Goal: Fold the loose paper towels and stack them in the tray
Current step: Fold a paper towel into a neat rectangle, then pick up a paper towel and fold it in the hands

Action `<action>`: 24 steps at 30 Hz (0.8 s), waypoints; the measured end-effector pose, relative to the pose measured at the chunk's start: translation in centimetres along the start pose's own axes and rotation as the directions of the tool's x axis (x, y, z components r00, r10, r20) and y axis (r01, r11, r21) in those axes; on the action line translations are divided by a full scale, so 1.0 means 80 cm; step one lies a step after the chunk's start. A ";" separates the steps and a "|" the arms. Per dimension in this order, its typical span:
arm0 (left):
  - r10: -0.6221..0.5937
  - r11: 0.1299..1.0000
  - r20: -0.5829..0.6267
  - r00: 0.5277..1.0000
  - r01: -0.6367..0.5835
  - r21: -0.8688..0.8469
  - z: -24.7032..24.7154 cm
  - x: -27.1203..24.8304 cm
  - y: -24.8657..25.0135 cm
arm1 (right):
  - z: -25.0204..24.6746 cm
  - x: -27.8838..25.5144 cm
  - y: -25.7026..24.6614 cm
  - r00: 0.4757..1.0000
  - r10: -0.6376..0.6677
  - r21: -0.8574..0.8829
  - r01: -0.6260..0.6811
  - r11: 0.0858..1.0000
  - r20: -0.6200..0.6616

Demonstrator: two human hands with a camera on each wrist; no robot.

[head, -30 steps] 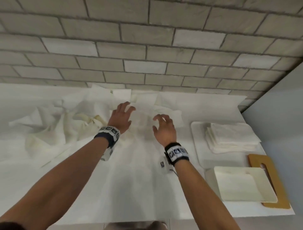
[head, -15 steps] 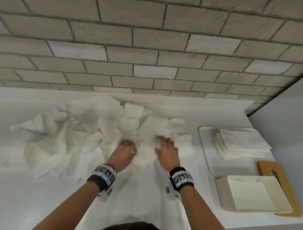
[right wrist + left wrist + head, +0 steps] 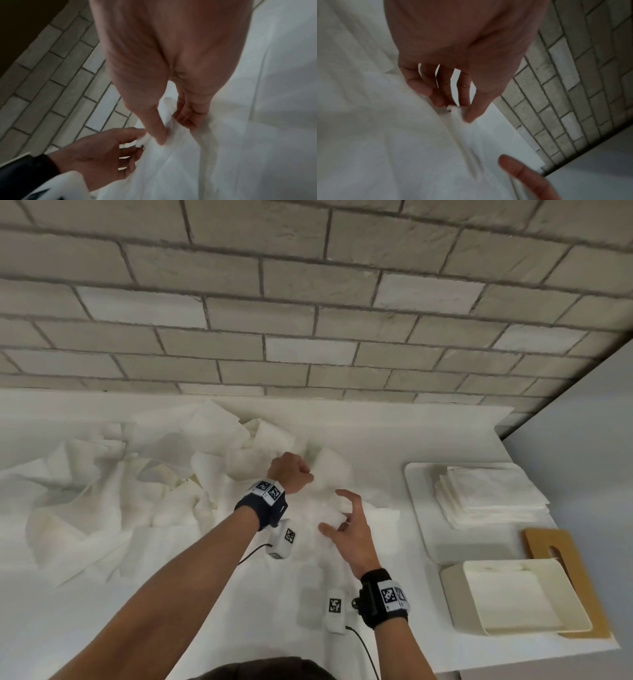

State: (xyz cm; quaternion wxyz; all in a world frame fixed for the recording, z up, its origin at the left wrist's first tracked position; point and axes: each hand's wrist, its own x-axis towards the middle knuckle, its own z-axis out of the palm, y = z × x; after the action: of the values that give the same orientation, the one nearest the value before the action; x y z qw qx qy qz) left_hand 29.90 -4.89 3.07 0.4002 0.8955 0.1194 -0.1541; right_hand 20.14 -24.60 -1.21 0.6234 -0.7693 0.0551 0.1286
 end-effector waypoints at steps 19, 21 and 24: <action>0.045 0.907 -0.363 0.931 -0.190 -0.376 -0.099 -0.083 -0.087 | 0.036 0.011 -0.018 0.973 -0.181 -0.589 0.229 0.775 0.140; 0.060 0.904 -0.392 0.918 -0.216 -0.369 -0.106 -0.089 -0.085 | 0.064 0.012 -0.012 0.962 -0.160 -0.748 0.272 0.605 0.220; 0.142 0.882 -0.421 0.896 -0.307 -0.357 -0.120 -0.099 -0.078 | 0.092 0.015 -0.001 0.960 -0.018 -0.804 0.245 0.542 0.280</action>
State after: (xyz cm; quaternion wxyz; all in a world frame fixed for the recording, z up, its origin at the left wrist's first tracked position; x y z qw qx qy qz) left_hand 22.18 5.70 7.81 0.5649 0.8103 0.1185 0.1010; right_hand 20.33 -17.35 -2.87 0.1949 -0.9525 -0.1456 0.1829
